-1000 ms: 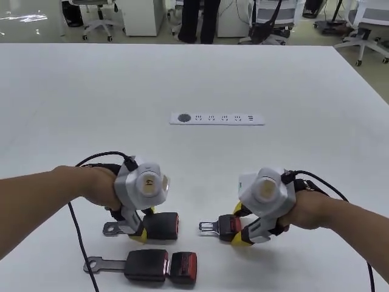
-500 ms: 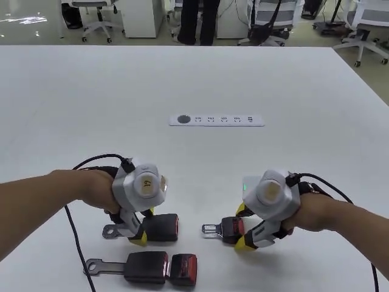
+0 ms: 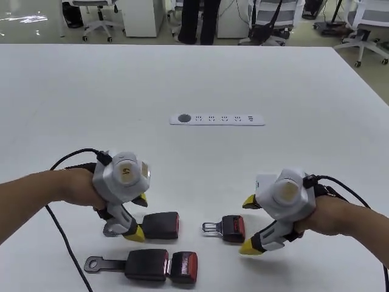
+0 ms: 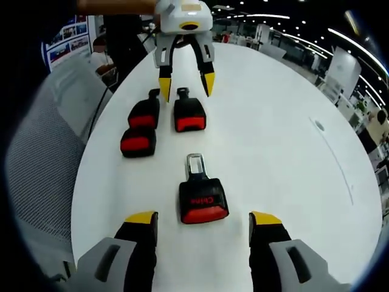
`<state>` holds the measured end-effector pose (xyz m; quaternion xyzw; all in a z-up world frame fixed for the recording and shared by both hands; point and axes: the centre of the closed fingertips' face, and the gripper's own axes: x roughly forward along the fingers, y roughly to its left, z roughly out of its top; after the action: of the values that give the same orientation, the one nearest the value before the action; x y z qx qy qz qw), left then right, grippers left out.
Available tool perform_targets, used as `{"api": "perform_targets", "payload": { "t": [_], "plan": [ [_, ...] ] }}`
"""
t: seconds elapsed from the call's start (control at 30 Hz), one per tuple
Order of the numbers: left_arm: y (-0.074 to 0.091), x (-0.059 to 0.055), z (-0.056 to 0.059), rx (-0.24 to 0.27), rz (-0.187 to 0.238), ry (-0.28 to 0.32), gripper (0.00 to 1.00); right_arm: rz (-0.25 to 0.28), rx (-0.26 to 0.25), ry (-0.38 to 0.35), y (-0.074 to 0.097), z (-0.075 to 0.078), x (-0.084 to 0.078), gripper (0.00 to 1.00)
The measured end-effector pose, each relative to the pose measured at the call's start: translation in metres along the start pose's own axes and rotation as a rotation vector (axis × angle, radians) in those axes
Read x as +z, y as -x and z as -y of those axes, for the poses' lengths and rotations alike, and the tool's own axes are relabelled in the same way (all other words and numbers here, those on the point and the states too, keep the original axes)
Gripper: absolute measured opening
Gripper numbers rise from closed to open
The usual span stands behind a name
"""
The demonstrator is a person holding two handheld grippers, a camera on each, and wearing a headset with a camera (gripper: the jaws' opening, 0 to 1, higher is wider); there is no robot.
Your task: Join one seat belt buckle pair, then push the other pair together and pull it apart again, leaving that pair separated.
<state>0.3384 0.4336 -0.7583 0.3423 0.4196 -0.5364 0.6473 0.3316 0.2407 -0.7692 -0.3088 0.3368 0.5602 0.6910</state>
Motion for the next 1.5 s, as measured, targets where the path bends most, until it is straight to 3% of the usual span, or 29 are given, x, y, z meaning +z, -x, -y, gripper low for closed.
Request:
{"api": "perform_targets", "payload": {
  "t": [0.2, 0.43, 0.6, 0.87, 0.93, 1.07, 1.13, 1.23, 1.5],
  "plan": [
    [0.007, -0.006, 0.01, 0.012, 0.058, 0.069, 0.55, 0.018, -0.023, -0.023, 0.009, -0.003, -0.001, 0.63],
    [0.016, -0.027, 0.021, 0.041, 0.117, 0.147, 0.59, 0.062, -0.07, -0.05, 0.017, -0.008, 0.0, 0.62],
    [0.023, -0.036, 0.029, 0.066, 0.164, 0.204, 0.61, 0.101, -0.089, -0.071, 0.019, -0.014, 0.0, 0.65],
    [0.038, -0.046, 0.044, 0.134, 0.303, 0.295, 0.64, 0.138, -0.124, -0.106, 0.025, -0.026, -0.002, 0.71],
    [0.041, -0.051, 0.049, 0.137, 0.319, 0.313, 0.65, 0.143, -0.132, -0.12, 0.025, -0.029, -0.004, 0.73],
    [0.044, -0.048, 0.058, 0.176, 0.365, 0.336, 0.67, 0.175, -0.157, -0.145, 0.024, -0.041, -0.004, 0.74],
    [0.047, -0.053, 0.055, 0.197, 0.384, 0.343, 0.68, 0.189, -0.161, -0.166, 0.023, -0.048, -0.005, 0.77],
    [0.049, -0.05, 0.06, 0.225, 0.424, 0.358, 0.71, 0.207, -0.174, -0.194, 0.024, -0.058, -0.006, 0.79],
    [0.047, -0.058, 0.075, 0.252, 0.451, 0.409, 0.74, 0.288, -0.23, -0.276, 0.032, -0.07, -0.004, 0.85]
  ]
}}
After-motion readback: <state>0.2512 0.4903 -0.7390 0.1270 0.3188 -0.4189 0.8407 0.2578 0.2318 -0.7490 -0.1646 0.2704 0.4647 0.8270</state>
